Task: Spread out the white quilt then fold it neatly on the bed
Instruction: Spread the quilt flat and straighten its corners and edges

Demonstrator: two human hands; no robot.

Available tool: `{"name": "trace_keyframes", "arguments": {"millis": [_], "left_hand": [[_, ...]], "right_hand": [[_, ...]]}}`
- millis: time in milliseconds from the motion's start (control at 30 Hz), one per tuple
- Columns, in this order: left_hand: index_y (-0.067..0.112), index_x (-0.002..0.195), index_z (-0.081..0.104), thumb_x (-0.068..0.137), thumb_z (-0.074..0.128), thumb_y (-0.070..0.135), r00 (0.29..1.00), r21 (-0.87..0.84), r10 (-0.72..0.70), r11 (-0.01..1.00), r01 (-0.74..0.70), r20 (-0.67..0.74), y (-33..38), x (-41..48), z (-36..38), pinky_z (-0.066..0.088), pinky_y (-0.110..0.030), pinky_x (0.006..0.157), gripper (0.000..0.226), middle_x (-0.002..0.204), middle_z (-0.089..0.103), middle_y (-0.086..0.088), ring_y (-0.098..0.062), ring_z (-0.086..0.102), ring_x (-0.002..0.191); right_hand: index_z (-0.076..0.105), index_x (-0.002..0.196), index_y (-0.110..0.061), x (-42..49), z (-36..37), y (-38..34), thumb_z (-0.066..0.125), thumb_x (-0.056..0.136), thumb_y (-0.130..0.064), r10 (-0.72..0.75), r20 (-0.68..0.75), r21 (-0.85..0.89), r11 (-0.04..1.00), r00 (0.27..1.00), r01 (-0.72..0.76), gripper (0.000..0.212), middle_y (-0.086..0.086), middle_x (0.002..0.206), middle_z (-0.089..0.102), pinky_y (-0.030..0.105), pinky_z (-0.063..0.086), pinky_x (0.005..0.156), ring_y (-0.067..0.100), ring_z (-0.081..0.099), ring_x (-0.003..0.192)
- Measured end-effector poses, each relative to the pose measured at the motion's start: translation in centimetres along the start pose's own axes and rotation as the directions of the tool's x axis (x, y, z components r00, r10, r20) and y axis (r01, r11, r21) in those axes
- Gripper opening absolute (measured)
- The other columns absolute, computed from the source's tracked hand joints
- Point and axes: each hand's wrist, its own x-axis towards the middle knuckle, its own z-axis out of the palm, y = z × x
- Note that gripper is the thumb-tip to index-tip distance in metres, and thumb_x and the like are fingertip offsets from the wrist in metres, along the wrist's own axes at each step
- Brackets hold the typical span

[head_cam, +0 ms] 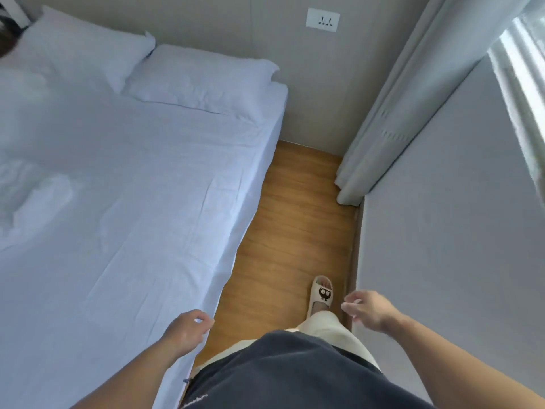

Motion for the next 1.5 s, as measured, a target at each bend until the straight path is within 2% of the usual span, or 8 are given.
{"name": "trace_keyframes", "arguments": {"millis": [167,400,500,600,767,833,933,1500], "left_hand": [[0.028,0.099,0.064,0.094,0.054,0.038,0.989,-0.144,-0.129,0.983,0.117,-0.074,5.5,1.8,1.2,0.053,-0.025,0.067,0.015,0.103,0.066,0.000,-0.017,0.066,0.084],[0.022,0.086,0.074,0.086,0.061,0.033,0.932,-0.360,-0.300,0.908,0.213,-0.205,12.8,1.3,2.9,0.057,-0.029,0.069,0.018,0.092,0.072,0.005,-0.017,0.067,0.084],[0.028,0.095,0.072,0.091,0.059,0.038,0.902,-0.426,-0.359,0.874,0.235,-0.240,14.7,2.3,2.4,0.057,-0.033,0.083,0.017,0.101,0.071,0.008,-0.016,0.066,0.093],[0.029,0.112,0.067,0.091,0.061,0.033,0.899,-0.447,-0.392,0.852,0.273,-0.197,14.6,4.4,1.5,0.053,-0.032,0.094,0.022,0.126,0.063,0.008,-0.016,0.062,0.107],[0.024,0.094,0.071,0.089,0.070,0.036,0.884,-0.580,-0.442,0.765,0.282,-0.153,11.9,10.4,-2.2,0.053,-0.035,0.085,0.013,0.109,0.070,-0.005,-0.022,0.066,0.086],[0.028,0.095,0.070,0.089,0.069,0.039,0.880,-0.650,-0.462,0.704,0.287,-0.113,11.1,13.3,-5.3,0.054,-0.032,0.087,0.013,0.110,0.069,-0.001,-0.021,0.068,0.093],[0.032,0.092,0.070,0.083,0.071,0.043,0.893,-0.691,-0.445,0.668,0.277,-0.072,10.5,16.3,-10.3,0.055,-0.039,0.088,0.015,0.107,0.071,-0.003,-0.022,0.068,0.092],[0.031,0.142,0.042,0.094,0.055,0.048,0.836,-0.619,-0.515,0.724,0.306,-0.189,2.0,28.3,-34.8,0.044,-0.034,0.100,0.052,0.119,0.066,0.003,-0.023,0.058,0.116]], "right_hand": [[0.065,0.108,-0.022,10.5,-8.0,-4.0,0.064,0.095,-0.043,-0.029,0.100,-0.178,0.983,0.995,0.047,0.024,-0.003,0.093,0.071,0.025,0.057,0.062,0.011,0.071,0.076],[0.069,0.111,-0.019,22.8,-19.7,-12.6,0.065,0.095,-0.042,-0.093,0.223,-0.425,0.886,0.970,0.182,0.029,0.001,0.102,0.074,0.036,0.060,0.086,0.018,0.074,0.088],[0.065,0.124,-0.016,26.5,-21.9,-19.1,0.053,0.097,-0.054,-0.164,0.347,-0.710,0.597,0.923,0.373,0.048,0.008,0.127,0.066,0.038,0.052,0.101,0.026,0.062,0.119],[0.044,0.145,-0.007,29.5,-21.4,-26.0,0.047,0.104,-0.006,-0.197,0.483,-0.813,0.261,0.853,0.520,0.042,0.009,0.151,0.044,0.041,0.042,0.111,0.031,0.040,0.140],[0.063,0.114,-0.033,31.4,-18.2,-38.8,0.073,0.068,-0.066,-0.226,0.364,-0.629,0.656,0.904,0.418,0.058,0.004,0.118,0.070,0.020,0.057,0.076,0.015,0.066,0.106],[0.065,0.100,-0.031,31.8,-16.8,-43.4,0.080,0.073,-0.058,-0.258,0.350,-0.543,0.728,0.901,0.419,0.042,0.003,0.099,0.073,0.024,0.057,0.073,0.020,0.071,0.091],[0.066,0.102,-0.026,31.3,-14.9,-49.7,0.068,0.091,-0.034,-0.270,0.401,-0.553,0.691,0.876,0.466,0.014,0.005,0.104,0.074,0.035,0.058,0.083,0.019,0.070,0.087],[0.052,0.137,-0.027,37.4,10.8,-79.2,0.062,0.094,-0.038,-0.359,0.662,-0.632,0.204,0.658,0.747,0.046,0.001,0.131,0.062,0.028,0.044,0.086,0.019,0.060,0.111]]}}
